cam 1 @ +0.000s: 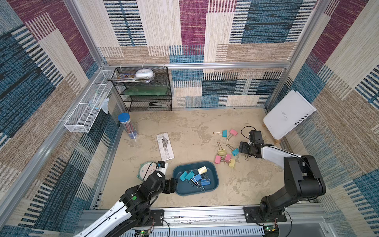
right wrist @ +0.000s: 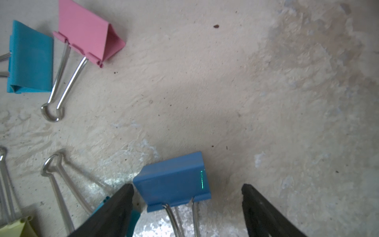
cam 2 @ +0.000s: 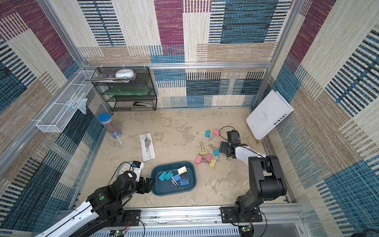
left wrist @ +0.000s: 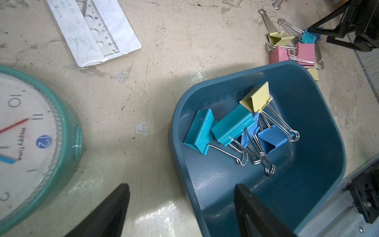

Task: Put the binder clips in the storage box
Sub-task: Pick up the binder clip at the center of the board.

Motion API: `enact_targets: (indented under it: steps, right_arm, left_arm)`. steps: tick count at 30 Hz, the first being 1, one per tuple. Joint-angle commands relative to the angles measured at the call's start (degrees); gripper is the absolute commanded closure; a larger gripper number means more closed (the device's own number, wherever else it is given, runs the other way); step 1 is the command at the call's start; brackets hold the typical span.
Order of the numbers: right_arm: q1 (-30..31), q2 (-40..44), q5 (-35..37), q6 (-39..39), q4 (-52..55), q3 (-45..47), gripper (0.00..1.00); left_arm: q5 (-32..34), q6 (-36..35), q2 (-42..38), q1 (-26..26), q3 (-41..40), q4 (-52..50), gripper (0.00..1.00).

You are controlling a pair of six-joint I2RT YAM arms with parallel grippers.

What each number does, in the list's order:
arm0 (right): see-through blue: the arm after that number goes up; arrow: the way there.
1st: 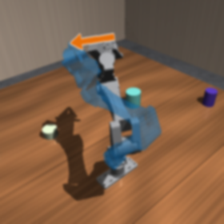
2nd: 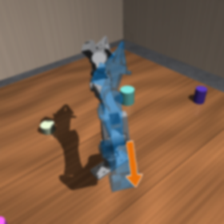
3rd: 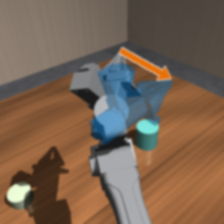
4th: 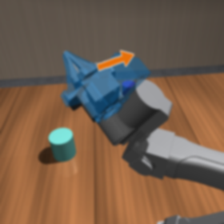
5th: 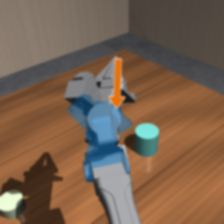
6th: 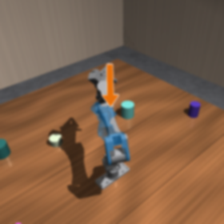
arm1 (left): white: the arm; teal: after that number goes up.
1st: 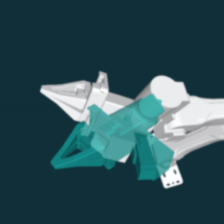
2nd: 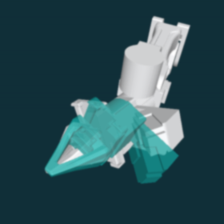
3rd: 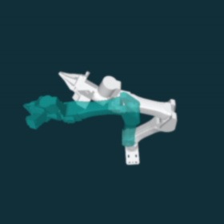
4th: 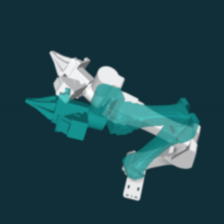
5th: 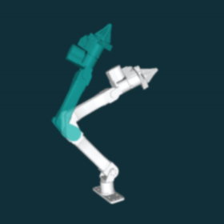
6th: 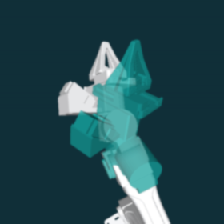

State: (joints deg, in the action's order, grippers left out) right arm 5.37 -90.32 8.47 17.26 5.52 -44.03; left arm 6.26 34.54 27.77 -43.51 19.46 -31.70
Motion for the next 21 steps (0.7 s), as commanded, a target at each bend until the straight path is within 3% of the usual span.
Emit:
enact_targets:
  steps: [1, 21]
  right_arm:
    - [0.03, -1.11, -0.92, -0.97, -1.60, -0.18, 0.14]
    - [0.03, -2.72, 1.01, 0.00, 0.39, -2.22, 0.39]
  left_arm:
    - [0.51, 0.08, -0.02, 0.00, 0.26, 0.50, 0.16]
    - [0.68, 0.11, -0.13, 0.00, 0.31, 0.32, 0.16]
